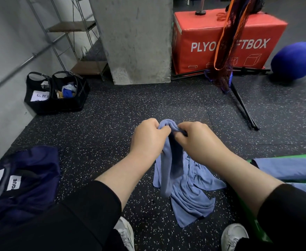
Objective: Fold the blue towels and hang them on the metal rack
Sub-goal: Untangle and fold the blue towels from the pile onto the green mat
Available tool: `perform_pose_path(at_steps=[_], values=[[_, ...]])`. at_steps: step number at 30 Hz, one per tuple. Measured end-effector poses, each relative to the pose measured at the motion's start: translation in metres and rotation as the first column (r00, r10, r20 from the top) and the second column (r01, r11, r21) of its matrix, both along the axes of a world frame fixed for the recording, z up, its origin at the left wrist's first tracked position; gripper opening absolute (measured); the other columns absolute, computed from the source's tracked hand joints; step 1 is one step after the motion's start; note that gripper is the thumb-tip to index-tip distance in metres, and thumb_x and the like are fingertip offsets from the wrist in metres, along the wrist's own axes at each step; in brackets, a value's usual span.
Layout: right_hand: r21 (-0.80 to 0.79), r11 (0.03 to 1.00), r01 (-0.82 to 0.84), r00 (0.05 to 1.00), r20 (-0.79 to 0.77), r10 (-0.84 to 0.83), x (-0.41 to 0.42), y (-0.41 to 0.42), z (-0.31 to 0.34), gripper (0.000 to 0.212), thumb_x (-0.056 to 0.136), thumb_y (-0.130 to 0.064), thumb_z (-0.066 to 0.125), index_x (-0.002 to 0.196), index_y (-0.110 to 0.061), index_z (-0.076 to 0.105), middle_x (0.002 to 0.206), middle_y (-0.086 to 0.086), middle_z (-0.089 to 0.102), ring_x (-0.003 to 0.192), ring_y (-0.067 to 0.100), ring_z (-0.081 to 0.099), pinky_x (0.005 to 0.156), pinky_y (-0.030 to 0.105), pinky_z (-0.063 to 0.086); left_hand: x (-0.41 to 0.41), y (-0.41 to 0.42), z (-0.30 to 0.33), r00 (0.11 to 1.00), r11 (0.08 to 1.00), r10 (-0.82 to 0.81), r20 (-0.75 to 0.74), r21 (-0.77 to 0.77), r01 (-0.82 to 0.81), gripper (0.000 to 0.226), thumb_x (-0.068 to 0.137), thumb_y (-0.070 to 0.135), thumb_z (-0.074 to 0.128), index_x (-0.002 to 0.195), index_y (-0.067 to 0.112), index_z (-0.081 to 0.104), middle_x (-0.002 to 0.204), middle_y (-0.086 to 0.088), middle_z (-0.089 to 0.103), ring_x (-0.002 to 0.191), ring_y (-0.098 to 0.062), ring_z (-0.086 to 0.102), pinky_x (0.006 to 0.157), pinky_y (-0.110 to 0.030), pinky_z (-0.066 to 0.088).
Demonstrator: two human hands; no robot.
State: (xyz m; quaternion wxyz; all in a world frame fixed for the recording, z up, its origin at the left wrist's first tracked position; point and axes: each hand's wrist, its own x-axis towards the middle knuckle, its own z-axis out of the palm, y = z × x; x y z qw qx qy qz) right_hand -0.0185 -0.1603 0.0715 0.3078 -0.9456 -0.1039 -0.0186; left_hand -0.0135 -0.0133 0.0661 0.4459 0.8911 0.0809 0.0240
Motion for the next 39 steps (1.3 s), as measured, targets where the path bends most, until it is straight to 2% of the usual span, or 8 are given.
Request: perform_pose_path(at_steps=[7,11,13,18,21,25,30,39], values=[[0.22,0.973,0.071,0.982,-0.187,-0.029,0.003,0.002,0.002,0.026,0.09,-0.016,0.048,0.072,0.003,0.045,0.061,0.005,0.037,0.058,0.017,0.029,0.054,0.032,0.027,-0.008,-0.005,0.002,0.991,0.997,-0.038,0.131,-0.059,0.047,0.024,0.092,0.024,0.061,0.072,0.013,0.065,0.067,0.0,0.064,0.064,-0.019,0.055,0.063,-0.039,0.044],[0.514,0.832,0.207,0.94,-0.34,-0.024,0.013,-0.009,-0.002,0.046,0.079,-0.052,0.054,0.081,-0.006,0.061,0.072,0.006,0.052,0.071,0.019,0.046,0.084,0.052,0.055,-0.016,-0.011,0.008,0.963,0.955,-0.253,0.098,-0.132,0.264,0.029,0.098,0.014,0.048,0.103,0.015,0.077,0.106,0.005,0.069,0.098,-0.011,0.06,0.086,-0.029,0.045],[0.52,0.827,0.214,0.94,-0.34,-0.03,0.016,-0.016,-0.004,0.057,0.076,-0.061,0.062,0.092,-0.006,0.066,0.078,0.008,0.06,0.074,0.02,0.053,0.092,0.063,0.05,-0.018,-0.011,0.008,0.933,0.912,-0.354,0.063,-0.2,0.359,0.035,0.092,0.021,0.045,0.103,0.021,0.078,0.111,0.005,0.074,0.107,-0.015,0.065,0.095,-0.033,0.049],[0.507,0.821,0.264,0.942,-0.318,-0.107,0.022,-0.023,-0.006,0.021,0.071,-0.028,0.059,0.082,-0.02,0.075,0.082,0.022,0.072,0.068,0.023,0.059,0.081,0.065,0.054,-0.007,-0.001,0.002,0.996,0.964,-0.07,0.064,-0.253,0.084,0.014,0.095,0.021,0.056,0.098,0.016,0.068,0.091,0.001,0.075,0.085,-0.022,0.073,0.079,-0.04,0.06],[0.54,0.817,0.203,0.952,-0.303,-0.037,0.023,-0.023,0.003,0.025,0.07,-0.031,0.058,0.085,-0.019,0.074,0.081,0.021,0.071,0.071,0.024,0.057,0.077,0.058,0.055,-0.002,0.006,-0.005,0.957,0.926,-0.288,-0.037,-0.264,0.269,0.043,0.089,0.032,0.076,0.127,0.027,0.057,0.115,0.013,0.067,0.104,-0.002,0.065,0.084,-0.022,0.053],[0.544,0.832,0.11,0.951,-0.302,0.072,0.019,-0.026,0.017,0.022,0.075,-0.027,0.061,0.091,-0.016,0.072,0.086,0.014,0.071,0.078,0.022,0.059,0.081,0.056,0.054,-0.001,0.004,-0.02,0.925,0.871,-0.369,-0.094,-0.382,0.309,0.043,0.077,0.036,0.081,0.116,0.022,0.067,0.109,0.003,0.077,0.108,-0.017,0.071,0.101,-0.052,0.053],[0.264,0.963,-0.051,0.989,-0.122,0.086,0.015,-0.032,0.03,0.005,0.09,-0.022,0.07,0.094,-0.019,0.072,0.09,0.004,0.074,0.081,0.022,0.066,0.081,0.046,0.054,-0.004,0.001,-0.022,0.907,0.782,-0.416,-0.062,-0.534,0.322,0.034,0.09,0.012,0.073,0.123,0.012,0.065,0.116,-0.008,0.075,0.114,-0.026,0.07,0.105,-0.052,0.051],[0.539,0.834,0.12,0.987,-0.158,-0.04,0.027,-0.055,0.028,0.006,0.094,-0.018,0.066,0.093,-0.014,0.07,0.08,0.013,0.06,0.072,0.021,0.051,0.064,0.045,0.048,-0.011,0.006,-0.037,0.799,0.801,-0.534,-0.277,-0.469,0.372,0.042,0.083,-0.008,0.071,0.121,0.01,0.064,0.116,-0.006,0.076,0.111,-0.023,0.071,0.102,-0.044,0.054]])
